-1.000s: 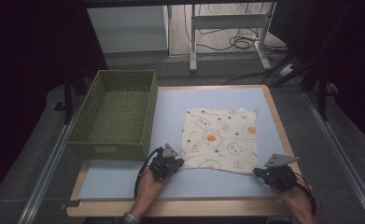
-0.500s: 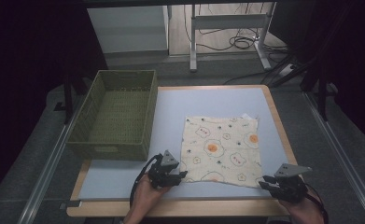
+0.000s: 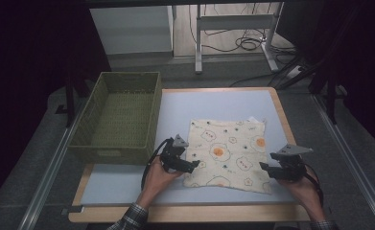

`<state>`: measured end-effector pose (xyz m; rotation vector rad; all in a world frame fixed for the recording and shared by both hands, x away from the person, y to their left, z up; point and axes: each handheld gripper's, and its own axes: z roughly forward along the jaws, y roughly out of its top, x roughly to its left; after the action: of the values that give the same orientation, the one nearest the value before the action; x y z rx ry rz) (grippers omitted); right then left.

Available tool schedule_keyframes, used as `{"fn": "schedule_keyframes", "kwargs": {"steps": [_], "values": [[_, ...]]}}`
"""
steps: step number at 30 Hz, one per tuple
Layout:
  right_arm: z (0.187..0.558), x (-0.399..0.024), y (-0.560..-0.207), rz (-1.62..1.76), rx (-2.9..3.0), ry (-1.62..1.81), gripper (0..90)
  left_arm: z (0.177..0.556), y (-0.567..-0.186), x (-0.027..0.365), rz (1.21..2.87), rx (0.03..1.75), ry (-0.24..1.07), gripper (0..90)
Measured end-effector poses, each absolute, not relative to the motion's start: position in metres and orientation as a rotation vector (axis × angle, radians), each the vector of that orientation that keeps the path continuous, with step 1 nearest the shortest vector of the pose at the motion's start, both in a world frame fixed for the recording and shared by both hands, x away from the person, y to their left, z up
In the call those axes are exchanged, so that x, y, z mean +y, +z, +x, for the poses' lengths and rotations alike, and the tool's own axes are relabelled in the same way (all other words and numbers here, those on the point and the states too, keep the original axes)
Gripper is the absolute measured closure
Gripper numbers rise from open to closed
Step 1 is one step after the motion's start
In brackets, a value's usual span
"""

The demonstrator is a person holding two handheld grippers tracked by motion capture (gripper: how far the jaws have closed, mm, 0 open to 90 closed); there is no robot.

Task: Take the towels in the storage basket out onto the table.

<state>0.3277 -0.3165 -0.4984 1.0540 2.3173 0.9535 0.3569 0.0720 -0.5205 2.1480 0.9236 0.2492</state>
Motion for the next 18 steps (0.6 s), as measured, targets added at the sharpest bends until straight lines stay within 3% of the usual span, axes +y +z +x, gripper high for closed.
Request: {"fn": "schedule_keyframes", "kwargs": {"steps": [18], "values": [[0.404, -0.319, -0.509, 1.268, 2.344, 1.012, 57.8, 0.423, -0.520, 0.065, 2.122, 0.998, 0.274, 7.5]]}}
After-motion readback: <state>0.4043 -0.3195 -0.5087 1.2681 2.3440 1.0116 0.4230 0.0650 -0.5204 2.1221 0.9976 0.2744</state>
